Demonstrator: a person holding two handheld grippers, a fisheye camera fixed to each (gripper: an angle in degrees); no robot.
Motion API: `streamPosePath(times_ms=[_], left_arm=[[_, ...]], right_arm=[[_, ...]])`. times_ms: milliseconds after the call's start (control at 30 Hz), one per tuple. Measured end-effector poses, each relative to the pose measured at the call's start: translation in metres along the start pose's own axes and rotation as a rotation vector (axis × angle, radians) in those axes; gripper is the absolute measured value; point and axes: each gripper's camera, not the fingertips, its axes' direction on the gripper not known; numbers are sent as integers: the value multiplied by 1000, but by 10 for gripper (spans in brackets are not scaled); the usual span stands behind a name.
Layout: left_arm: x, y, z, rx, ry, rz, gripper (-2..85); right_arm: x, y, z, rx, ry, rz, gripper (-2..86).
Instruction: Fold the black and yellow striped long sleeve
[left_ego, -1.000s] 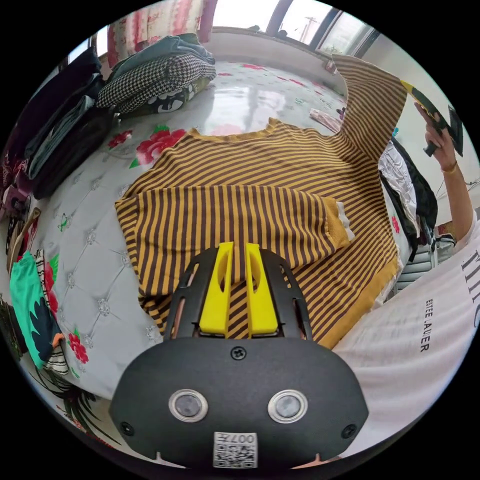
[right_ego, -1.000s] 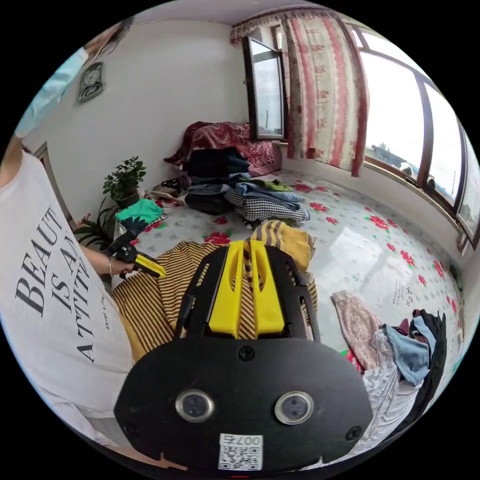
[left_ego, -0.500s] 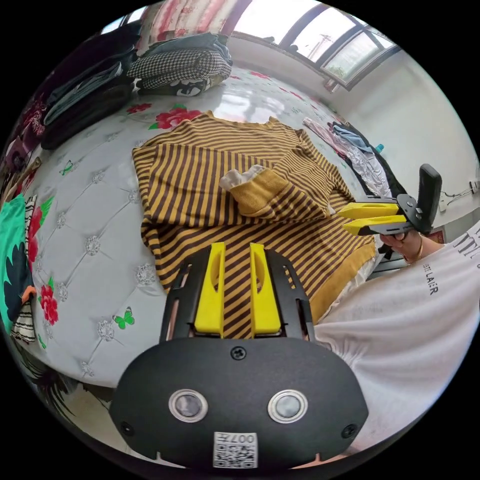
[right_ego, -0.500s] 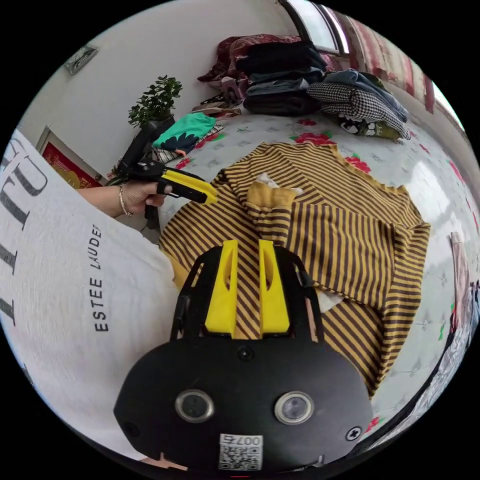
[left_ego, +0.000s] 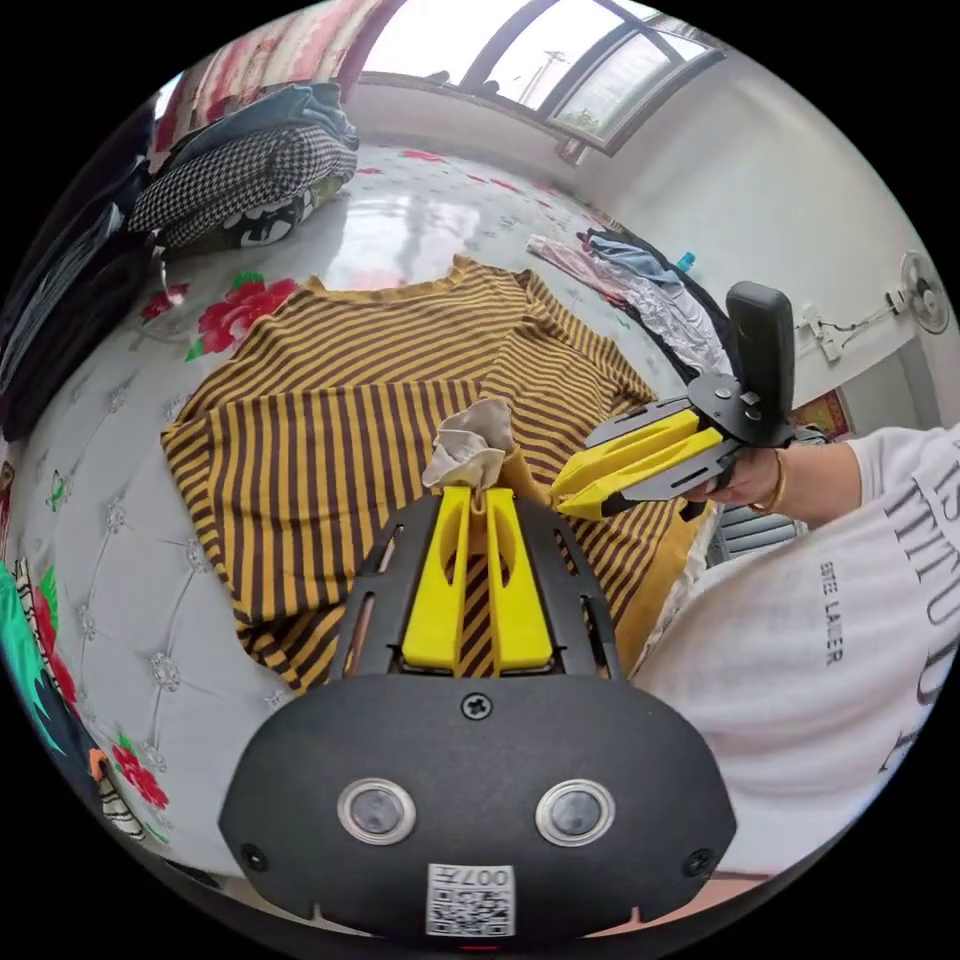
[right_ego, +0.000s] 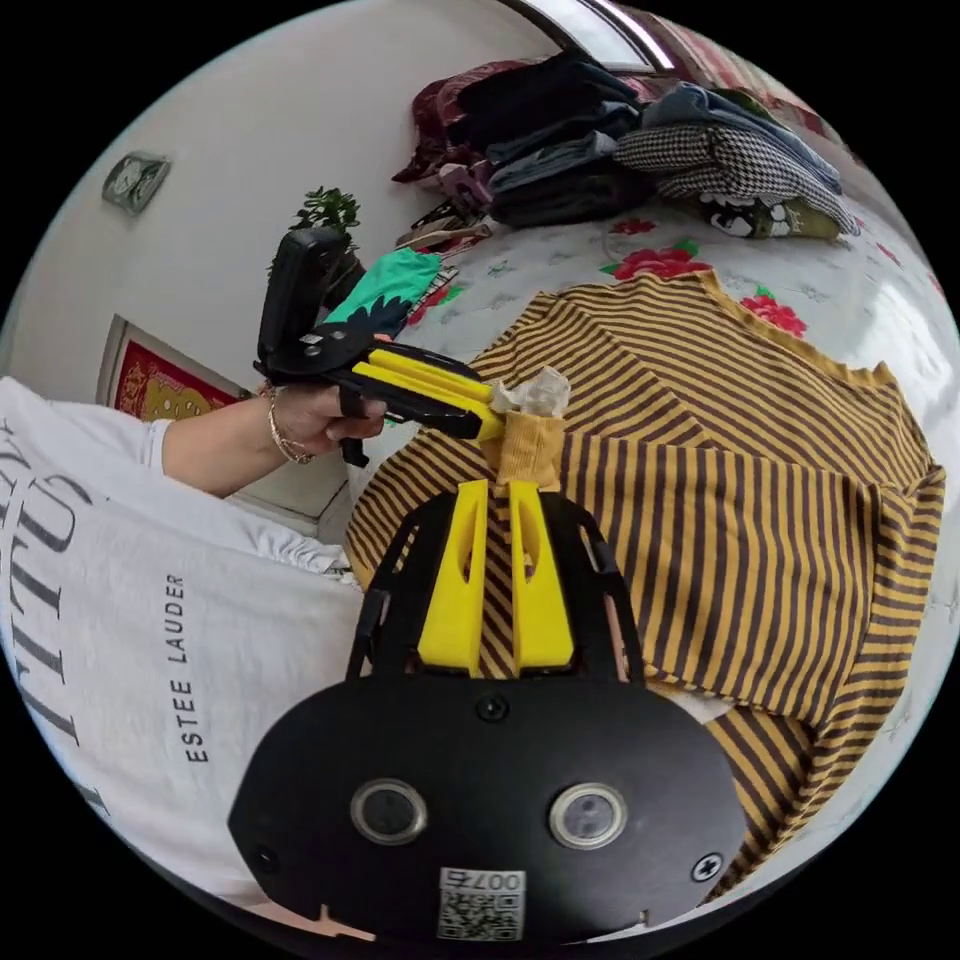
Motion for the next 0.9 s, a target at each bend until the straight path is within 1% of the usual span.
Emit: streamPosePath(times_ms=[33,100,167,200,233,267,300,333,367,433,500,567,667,700,733,800,833,900], left_arm=[[8,16,-13,17,-3,26,13],[14,43,-23,-12,-31,21,14],[12,71,-25,-77,-67,-34,17],[7,90,-23,-121,-101,-96,27],[0,105,-22,-159,-123,-167,46],[-4,111,-22,-172,-124,-199,48],[-8,119,-24,-170,-124,-252,52],[-11,122,-27,-134,-128,-299,54],[-12,121,-28,-109,-123,-317,56],[-13,111,-24,-31,-51,-342,60],[-11,96,-13,-30,-22,-322,63],[-5,80,2,-51,-16,-284,64],[2,64,32,-137,-49,-244,64],[1,62,43,-181,-88,-257,58],[0,62,45,-163,-90,-268,54],[-5,63,45,-157,-56,-320,52],[-9,64,44,-144,-33,-364,52],[-9,67,39,-115,-33,-398,58]], right_arm=[[-10,2,5,-51,-44,-48,61],[-17,5,10,-140,-53,-84,63],[-14,10,1,-141,31,-91,65],[-3,12,-11,-111,142,-65,66],[15,13,-26,-81,263,-11,67],[26,12,-34,-67,326,29,67],[51,11,-52,-35,435,126,68],[78,10,-71,8,499,224,70],[91,9,-80,29,519,272,71],[138,6,-106,77,572,425,75],[159,1,-111,80,592,451,79],[173,-7,-103,30,583,435,84],[194,-11,-81,-119,654,433,93],[198,-9,-89,-84,636,410,95],[212,-7,-98,-86,639,482,98],[227,-1,-115,-44,558,551,100],[232,2,-122,-22,522,573,100],[227,6,-130,11,518,562,100]])
